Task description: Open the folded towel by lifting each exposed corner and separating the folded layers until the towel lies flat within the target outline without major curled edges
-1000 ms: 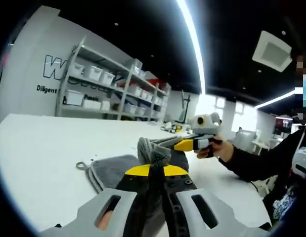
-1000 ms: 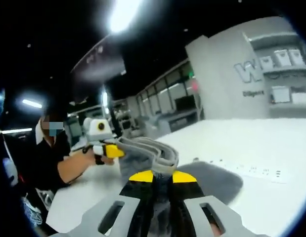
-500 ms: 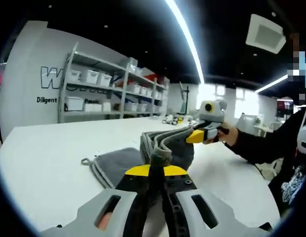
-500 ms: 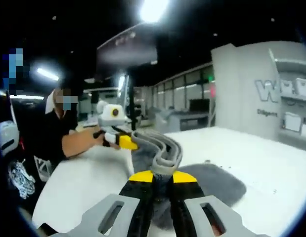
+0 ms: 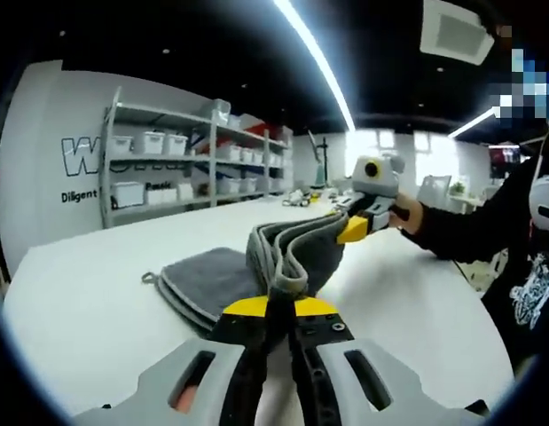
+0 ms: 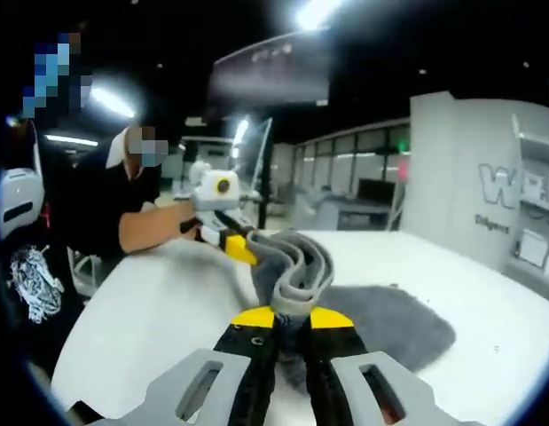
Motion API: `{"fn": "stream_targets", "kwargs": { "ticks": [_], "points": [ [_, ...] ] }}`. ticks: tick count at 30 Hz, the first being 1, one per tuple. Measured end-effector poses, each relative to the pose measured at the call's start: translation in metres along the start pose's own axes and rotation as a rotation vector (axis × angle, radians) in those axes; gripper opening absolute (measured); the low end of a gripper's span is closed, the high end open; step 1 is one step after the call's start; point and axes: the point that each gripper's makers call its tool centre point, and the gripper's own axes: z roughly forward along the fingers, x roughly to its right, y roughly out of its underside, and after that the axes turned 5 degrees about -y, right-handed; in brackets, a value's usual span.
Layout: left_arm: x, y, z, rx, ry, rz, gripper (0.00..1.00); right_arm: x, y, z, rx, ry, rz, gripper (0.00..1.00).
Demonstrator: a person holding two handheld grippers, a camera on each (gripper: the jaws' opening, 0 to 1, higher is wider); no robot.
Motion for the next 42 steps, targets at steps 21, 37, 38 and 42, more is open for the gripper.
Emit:
{"fn": "stream_targets", "kwargs": {
  "ticks": [21,37,38,42],
  "points": [
    [0.028,0.052,-0.013,-0.189,-0.014,0.018,0.10,-0.047,0.039,-0.004,-0.133,-0.056,-0.077,0.06],
    [0.030,0.069,-0.043,-0.245,-0.049,-0.021,0.17,-0.073,0.071,-0.009,-0.249,-0.084,-0.151,0.13],
    [0.030,0.069,-0.044,-0.242,-0.052,-0.031,0.17,-0.075,0.076,-0.010,-0.278,-0.092,-0.181,0.15],
    [0.034,0.071,-0.051,-0.245,-0.055,-0.063,0.17,-0.088,0.086,-0.012,-0.350,-0.119,-0.250,0.25]
  ]
}}
